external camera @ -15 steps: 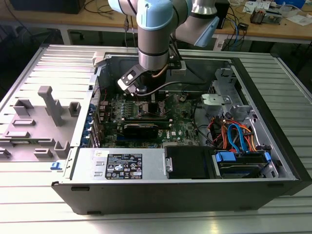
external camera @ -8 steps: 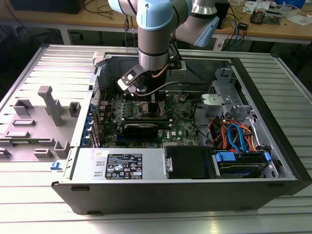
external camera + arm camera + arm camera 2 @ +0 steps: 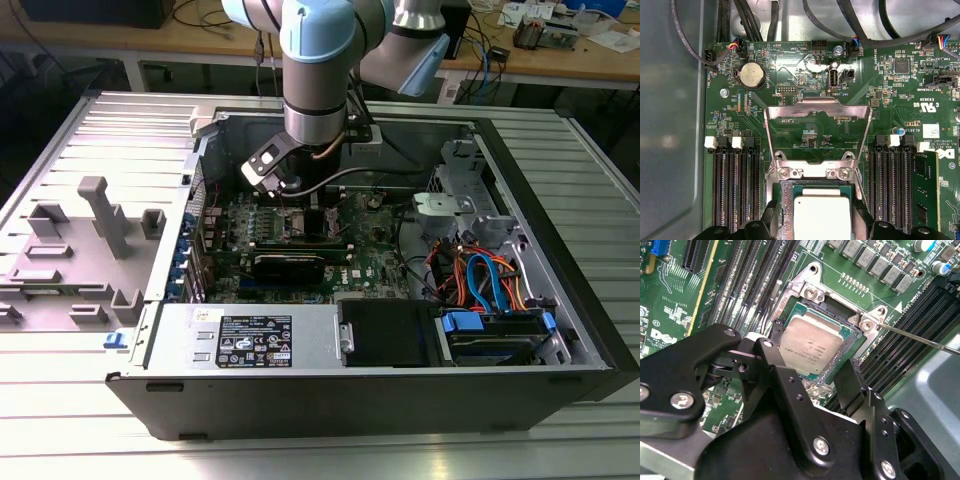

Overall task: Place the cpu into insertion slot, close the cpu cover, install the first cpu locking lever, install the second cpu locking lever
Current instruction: 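Place the cpu into insertion slot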

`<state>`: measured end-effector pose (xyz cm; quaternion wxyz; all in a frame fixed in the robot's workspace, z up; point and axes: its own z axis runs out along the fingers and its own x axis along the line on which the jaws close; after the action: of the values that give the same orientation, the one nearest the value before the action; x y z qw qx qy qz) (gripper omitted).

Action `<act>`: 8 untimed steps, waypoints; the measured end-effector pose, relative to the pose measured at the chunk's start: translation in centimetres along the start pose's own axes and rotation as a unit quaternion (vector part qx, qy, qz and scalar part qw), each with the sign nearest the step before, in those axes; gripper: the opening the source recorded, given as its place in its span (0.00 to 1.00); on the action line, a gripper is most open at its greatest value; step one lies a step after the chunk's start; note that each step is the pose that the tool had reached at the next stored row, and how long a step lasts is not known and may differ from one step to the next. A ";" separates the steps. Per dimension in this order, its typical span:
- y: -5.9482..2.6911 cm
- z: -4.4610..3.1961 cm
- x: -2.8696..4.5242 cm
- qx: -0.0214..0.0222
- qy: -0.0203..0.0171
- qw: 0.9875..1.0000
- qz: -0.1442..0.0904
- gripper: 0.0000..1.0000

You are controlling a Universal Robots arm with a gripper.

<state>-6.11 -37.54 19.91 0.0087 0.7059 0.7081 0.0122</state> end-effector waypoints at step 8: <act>0.07 0.18 0.44 0.000 0.000 1.000 0.000 0.68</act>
<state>-6.04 -37.10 19.74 0.0089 0.7060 0.7081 0.0120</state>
